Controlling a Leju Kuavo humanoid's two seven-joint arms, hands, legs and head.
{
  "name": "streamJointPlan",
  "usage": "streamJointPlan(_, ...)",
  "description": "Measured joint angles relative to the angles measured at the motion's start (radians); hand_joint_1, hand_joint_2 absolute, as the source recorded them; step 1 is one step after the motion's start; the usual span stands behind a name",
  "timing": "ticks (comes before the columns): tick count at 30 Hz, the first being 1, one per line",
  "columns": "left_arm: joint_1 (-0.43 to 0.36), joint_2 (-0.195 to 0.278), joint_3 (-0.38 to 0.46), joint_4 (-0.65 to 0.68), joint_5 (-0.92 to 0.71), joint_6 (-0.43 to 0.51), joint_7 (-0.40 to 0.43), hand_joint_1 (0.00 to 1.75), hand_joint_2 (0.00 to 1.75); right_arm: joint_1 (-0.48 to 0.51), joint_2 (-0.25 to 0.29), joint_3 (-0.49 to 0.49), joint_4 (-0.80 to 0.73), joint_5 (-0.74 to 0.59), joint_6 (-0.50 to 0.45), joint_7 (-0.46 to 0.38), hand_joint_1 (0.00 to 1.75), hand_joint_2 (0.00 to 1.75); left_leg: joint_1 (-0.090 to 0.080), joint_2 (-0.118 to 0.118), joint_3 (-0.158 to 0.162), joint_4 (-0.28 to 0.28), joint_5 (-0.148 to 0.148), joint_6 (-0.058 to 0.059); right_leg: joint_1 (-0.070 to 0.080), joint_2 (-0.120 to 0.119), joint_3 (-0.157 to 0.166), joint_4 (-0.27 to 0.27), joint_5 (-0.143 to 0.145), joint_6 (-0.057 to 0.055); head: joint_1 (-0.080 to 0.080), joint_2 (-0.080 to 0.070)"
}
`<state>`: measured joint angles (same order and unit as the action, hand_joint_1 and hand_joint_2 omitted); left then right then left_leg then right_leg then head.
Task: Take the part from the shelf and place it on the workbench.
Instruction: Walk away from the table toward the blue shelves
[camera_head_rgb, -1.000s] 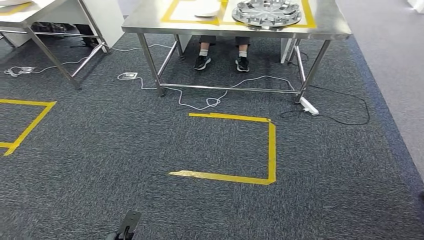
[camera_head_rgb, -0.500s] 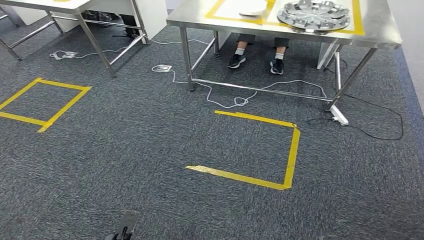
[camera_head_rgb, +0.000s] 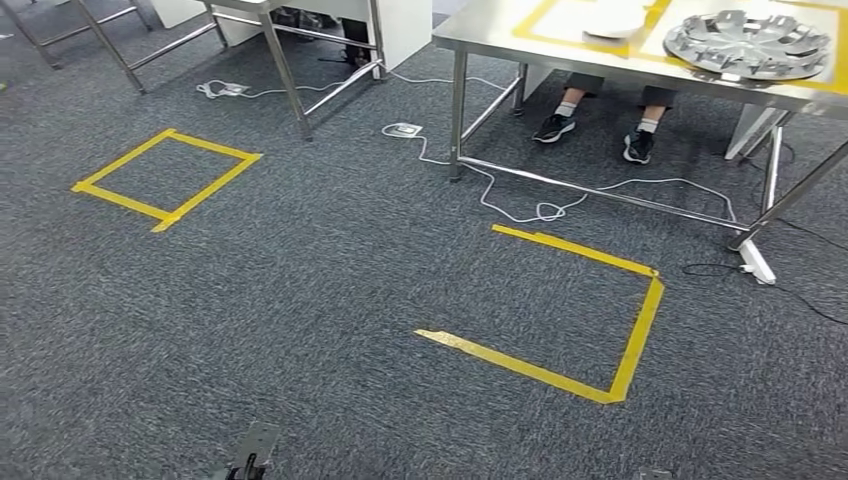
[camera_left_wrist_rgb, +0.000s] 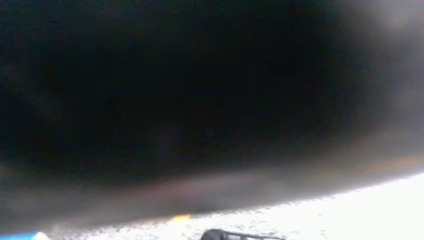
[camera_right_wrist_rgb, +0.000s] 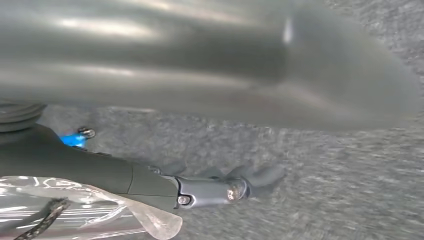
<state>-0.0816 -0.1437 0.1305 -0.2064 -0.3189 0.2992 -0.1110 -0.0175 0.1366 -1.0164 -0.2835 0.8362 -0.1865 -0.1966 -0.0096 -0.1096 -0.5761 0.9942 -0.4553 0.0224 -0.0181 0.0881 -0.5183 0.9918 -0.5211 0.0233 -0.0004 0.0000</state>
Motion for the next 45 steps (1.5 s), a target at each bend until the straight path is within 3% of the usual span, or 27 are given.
streamJointPlan(1, 0.001, 0.000, 0.000, 0.000, 0.002, 0.000, 0.000, 0.00, 0.00, 0.000, 0.001, 0.001, 0.000, 0.000, -0.001, 0.000, 0.00, 0.00, 0.002, -0.008, -0.004, 0.001, 0.001, -0.006, 0.000, -0.012, 0.002, -0.001, 0.001, -0.005, 0.000, 0.000)
streamJointPlan(3, 0.003, 0.001, 0.000, 0.000, 0.007, -0.001, 0.000, 0.00, 0.00, 0.000, 0.002, 0.002, 0.000, 0.001, -0.005, 0.000, 0.00, 0.00, 0.002, 0.021, -0.018, 0.026, -0.016, -0.018, -0.002, -0.037, 0.006, -0.007, 0.005, -0.016, -0.004, 0.000)
streamJointPlan(5, 0.000, 0.001, 0.000, 0.000, 0.010, -0.002, 0.000, 0.00, 0.00, 0.001, 0.001, 0.002, 0.000, 0.002, -0.009, -0.001, 0.00, 0.00, 0.003, 0.076, -0.064, 0.128, -0.073, -0.029, 0.000, -0.069, 0.010, -0.010, 0.004, -0.027, -0.009, 0.000)
streamJointPlan(7, -0.003, 0.001, 0.000, 0.000, 0.013, -0.003, 0.000, 0.00, 0.00, 0.002, 0.000, 0.003, 0.000, 0.003, -0.012, -0.001, 0.00, 0.00, 0.009, 0.096, -0.126, 0.260, -0.129, -0.037, 0.003, -0.102, 0.012, -0.010, 0.000, -0.032, -0.011, 0.000)
streamJointPlan(8, -0.002, 0.001, 0.000, 0.000, 0.014, -0.003, 0.000, 0.00, 0.00, 0.002, 0.000, 0.003, 0.000, 0.003, -0.012, -0.001, 0.00, 0.00, 0.012, 0.099, -0.140, 0.292, -0.133, -0.040, 0.004, -0.117, 0.013, -0.010, -0.001, -0.032, -0.012, 0.000)
streamJointPlan(9, 0.000, 0.001, 0.000, 0.000, 0.014, -0.004, 0.000, 0.00, 0.00, 0.001, 0.000, 0.003, 0.000, 0.004, -0.012, 0.000, 0.00, 0.00, 0.013, 0.102, -0.134, 0.284, -0.118, -0.041, 0.004, -0.131, 0.014, -0.010, -0.003, -0.031, -0.012, 0.000)
streamJointPlan(10, 0.000, 0.001, 0.000, 0.000, 0.014, -0.004, 0.001, 0.00, 0.00, 0.000, 0.000, 0.004, 0.000, 0.004, -0.012, 0.000, 0.00, 0.00, 0.014, 0.108, -0.108, 0.237, -0.087, -0.040, 0.005, -0.143, 0.017, -0.010, -0.005, -0.030, -0.012, 0.000)
streamJointPlan(12, 0.000, 0.001, 0.000, 0.000, 0.012, -0.004, 0.002, 0.00, 0.00, -0.001, 0.000, 0.006, 0.000, 0.006, -0.014, 0.002, 0.00, 0.00, 0.009, 0.149, -0.033, 0.100, -0.028, -0.035, 0.007, -0.167, 0.024, -0.009, -0.011, -0.024, -0.012, 0.000)
streamJointPlan(14, -0.003, 0.001, 0.000, 0.000, 0.012, -0.004, 0.001, 0.00, 0.00, 0.000, 0.000, 0.008, 0.000, 0.006, -0.015, 0.002, 0.00, 0.00, 0.001, 0.184, 0.005, 0.021, -0.014, -0.025, 0.013, -0.187, 0.027, -0.007, -0.018, -0.014, -0.011, 0.000)
streamJointPlan(15, -0.003, 0.001, 0.000, 0.000, 0.013, -0.004, 0.001, 0.00, 0.00, 0.000, 0.000, 0.010, 0.000, 0.007, -0.015, 0.002, 0.00, 0.00, -0.004, 0.186, 0.006, 0.014, -0.020, -0.019, 0.016, -0.198, 0.028, -0.007, -0.020, -0.008, -0.009, 0.000)
streamJointPlan(17, 0.002, 0.002, 0.000, 0.000, 0.016, -0.006, -0.001, 0.00, 0.00, -0.002, 0.000, 0.013, 0.000, 0.009, -0.016, 0.001, 0.00, 0.00, -0.003, 0.165, 0.003, 0.007, -0.018, -0.006, 0.014, -0.210, 0.031, -0.006, -0.027, 0.003, -0.008, 0.000)
streamJointPlan(19, 0.005, 0.003, 0.000, 0.000, 0.017, -0.006, 0.000, 0.00, 0.00, -0.004, -0.001, 0.018, 0.000, 0.011, -0.017, 0.001, 0.00, 0.00, 0.001, 0.143, 0.005, 0.001, -0.014, 0.007, 0.010, -0.170, 0.013, 0.034, -0.058, 0.012, -0.004, 0.000)
streamJointPlan(21, 0.001, 0.002, -0.001, 0.000, 0.016, -0.007, 0.000, 0.00, 0.00, -0.002, -0.001, 0.022, 0.000, 0.012, -0.018, 0.002, 0.00, 0.00, 0.002, 0.119, 0.006, -0.001, -0.011, 0.016, 0.008, -0.112, -0.047, 0.156, -0.119, 0.014, 0.002, 0.000)
streamJointPlan(22, 0.000, 0.002, -0.001, 0.000, 0.016, -0.008, 0.000, 0.00, 0.00, 0.000, -0.001, 0.023, 0.000, 0.012, -0.018, 0.003, 0.00, 0.00, 0.001, 0.105, 0.006, -0.001, -0.011, 0.019, 0.007, -0.098, -0.085, 0.228, -0.144, 0.014, 0.003, 0.000)
streamJointPlan(23, 0.000, 0.002, -0.001, 0.000, 0.016, -0.008, 0.000, 0.00, 0.00, 0.002, -0.001, 0.025, 0.000, 0.013, -0.018, 0.004, 0.00, 0.00, 0.000, 0.091, 0.006, -0.001, -0.011, 0.019, 0.007, -0.092, -0.114, 0.277, -0.152, 0.014, 0.003, 0.000)
streamJointPlan(24, 0.001, 0.001, -0.001, 0.000, 0.016, -0.009, 0.001, 0.00, 0.00, 0.003, -0.001, 0.026, 0.000, 0.013, -0.018, 0.006, 0.00, 0.00, -0.001, 0.077, 0.007, -0.001, -0.011, 0.020, 0.007, -0.090, -0.129, 0.290, -0.140, 0.013, 0.003, 0.000)
streamJointPlan(26, 0.003, 0.001, -0.002, 0.000, 0.015, -0.009, 0.003, 0.00, 0.00, 0.003, -0.002, 0.028, 0.000, 0.016, -0.019, 0.009, 0.00, 0.00, -0.002, 0.049, 0.011, 0.000, -0.011, 0.019, 0.007, -0.077, -0.102, 0.199, -0.065, 0.010, 0.003, 0.000)
streamJointPlan(28, 0.001, 0.000, -0.006, 0.000, 0.014, -0.009, 0.007, 0.00, 0.00, 0.003, -0.004, 0.030, 0.000, 0.020, -0.019, 0.013, 0.00, 0.00, -0.003, 0.023, 0.011, 0.002, -0.012, 0.014, 0.002, -0.027, -0.048, 0.068, -0.003, 0.005, 0.002, 0.000)
streamJointPlan(30, 0.001, 0.000, -0.010, 0.000, 0.013, -0.010, 0.009, 0.00, 0.00, 0.004, -0.005, 0.033, 0.000, 0.023, -0.020, 0.017, 0.00, 0.00, 0.000, 0.001, 0.003, 0.004, -0.009, 0.002, 0.000, 0.006, -0.023, 0.015, 0.008, 0.001, 0.002, 0.000)
streamJointPlan(32, 0.005, 0.001, -0.013, 0.000, 0.014, -0.010, 0.010, 0.00, 0.00, 0.003, -0.005, 0.037, 0.000, 0.025, -0.021, 0.018, 0.00, 0.00, 0.004, -0.017, -0.005, 0.005, -0.005, -0.012, 0.002, -0.011, -0.018, 0.008, 0.011, -0.009, 0.002, 0.000)
streamJointPlan(34, 0.008, 0.001, -0.016, 0.000, 0.014, -0.010, 0.010, 0.00, 0.00, 0.004, -0.006, 0.040, 0.000, 0.026, -0.022, 0.017, 0.00, 0.00, 0.004, 0.014, -0.020, 0.037, -0.027, -0.022, 0.000, -0.038, -0.013, 0.000, 0.015, -0.022, -0.002, 0.000)
streamJointPlan(36, 0.006, 0.002, -0.018, 0.000, 0.014, -0.010, 0.009, 0.00, 0.00, 0.006, -0.008, 0.042, 0.000, 0.028, -0.023, 0.017, 0.00, 0.00, 0.005, 0.071, -0.069, 0.143, -0.087, -0.032, 0.002, -0.070, -0.008, -0.004, 0.015, -0.031, -0.006, 0.000)
streamJointPlan(38, 0.004, 0.002, -0.021, 0.000, 0.014, -0.011, 0.012, 0.00, 0.00, 0.008, -0.010, 0.043, 0.000, 0.029, -0.025, 0.019, 0.00, 0.00, 0.010, 0.094, -0.125, 0.262, -0.135, -0.039, 0.005, -0.103, -0.007, -0.004, 0.011, -0.034, -0.007, 0.000)
streamJointPlan(39, 0.005, 0.002, -0.023, 0.000, 0.014, -0.012, 0.014, 0.00, 0.00, 0.007, -0.010, 0.044, 0.000, 0.029, -0.026, 0.019, 0.00, 0.00, 0.013, 0.098, -0.134, 0.283, -0.135, -0.041, 0.006, -0.118, -0.006, -0.004, 0.010, -0.034, -0.008, 0.000)
streamJointPlan(41, 0.007, 0.002, -0.025, 0.000, 0.016, -0.013, 0.014, 0.00, 0.00, 0.005, -0.010, 0.047, 0.000, 0.029, -0.026, 0.019, 0.00, 0.00, 0.014, 0.109, -0.093, 0.212, -0.084, -0.041, 0.006, -0.144, -0.002, -0.004, 0.006, -0.031, -0.008, 0.000)
streamJointPlan(43, 0.006, 0.003, -0.026, 0.000, 0.021, -0.015, 0.012, 0.00, 0.00, 0.004, -0.010, 0.050, 0.000, 0.029, -0.026, 0.018, 0.00, 0.00, 0.009, 0.151, -0.020, 0.075, -0.030, -0.035, 0.010, -0.167, 0.004, -0.003, 0.000, -0.024, -0.008, 0.000)
streamJointPlan(45, 0.004, 0.003, -0.026, 0.000, 0.025, -0.015, 0.010, 0.00, 0.00, 0.003, -0.010, 0.051, 0.000, 0.029, -0.026, 0.017, 0.00, 0.00, 0.001, 0.179, 0.013, 0.009, -0.020, -0.026, 0.014, -0.186, 0.009, -0.001, -0.006, -0.014, -0.008, 0.000)
